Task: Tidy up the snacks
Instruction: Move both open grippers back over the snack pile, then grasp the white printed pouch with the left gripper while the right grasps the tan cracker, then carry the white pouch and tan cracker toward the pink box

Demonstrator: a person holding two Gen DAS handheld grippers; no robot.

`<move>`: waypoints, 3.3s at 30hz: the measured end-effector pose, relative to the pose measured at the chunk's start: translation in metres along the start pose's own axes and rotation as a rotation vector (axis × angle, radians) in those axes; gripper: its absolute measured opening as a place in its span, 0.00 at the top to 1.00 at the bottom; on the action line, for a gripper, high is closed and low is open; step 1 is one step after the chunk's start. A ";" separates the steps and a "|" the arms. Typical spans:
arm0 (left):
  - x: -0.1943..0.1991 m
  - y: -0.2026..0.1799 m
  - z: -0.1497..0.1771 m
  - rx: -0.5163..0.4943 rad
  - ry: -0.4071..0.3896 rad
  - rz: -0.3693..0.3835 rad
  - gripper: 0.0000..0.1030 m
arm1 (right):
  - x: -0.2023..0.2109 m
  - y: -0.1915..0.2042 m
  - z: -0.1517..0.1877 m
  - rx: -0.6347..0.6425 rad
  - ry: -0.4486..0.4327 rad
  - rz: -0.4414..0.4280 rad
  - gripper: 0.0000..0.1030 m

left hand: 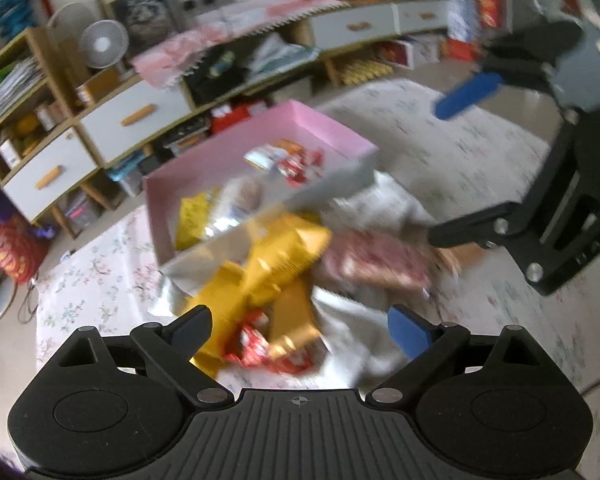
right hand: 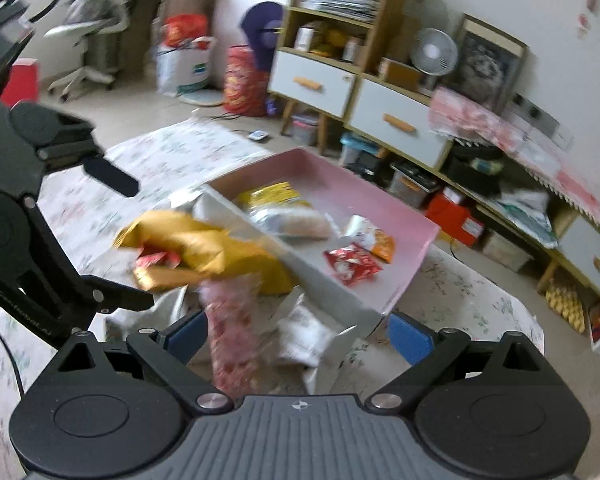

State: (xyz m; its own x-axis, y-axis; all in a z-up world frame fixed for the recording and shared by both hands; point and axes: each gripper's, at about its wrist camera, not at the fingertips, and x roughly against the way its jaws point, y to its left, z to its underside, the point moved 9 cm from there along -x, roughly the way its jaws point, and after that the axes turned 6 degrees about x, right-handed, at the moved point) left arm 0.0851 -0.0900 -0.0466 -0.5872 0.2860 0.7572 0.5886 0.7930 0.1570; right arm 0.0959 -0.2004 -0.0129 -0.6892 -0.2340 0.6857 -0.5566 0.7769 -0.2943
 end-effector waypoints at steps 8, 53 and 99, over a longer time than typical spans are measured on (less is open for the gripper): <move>-0.001 -0.013 0.024 -0.039 0.037 0.036 0.07 | -0.004 0.023 0.018 0.102 0.048 -0.067 0.24; -0.046 -0.024 0.039 -0.033 0.132 0.114 0.51 | -0.051 0.018 0.066 0.073 0.219 -0.177 0.53; 0.004 -0.016 0.018 0.020 0.042 0.119 0.67 | -0.022 0.007 0.036 0.063 0.130 -0.115 0.82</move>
State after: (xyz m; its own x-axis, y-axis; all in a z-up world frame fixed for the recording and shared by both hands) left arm 0.0633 -0.0914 -0.0571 -0.4897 0.3566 0.7956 0.6415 0.7653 0.0518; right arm 0.0903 -0.2105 -0.0539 -0.5557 -0.2382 0.7965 -0.6592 0.7101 -0.2474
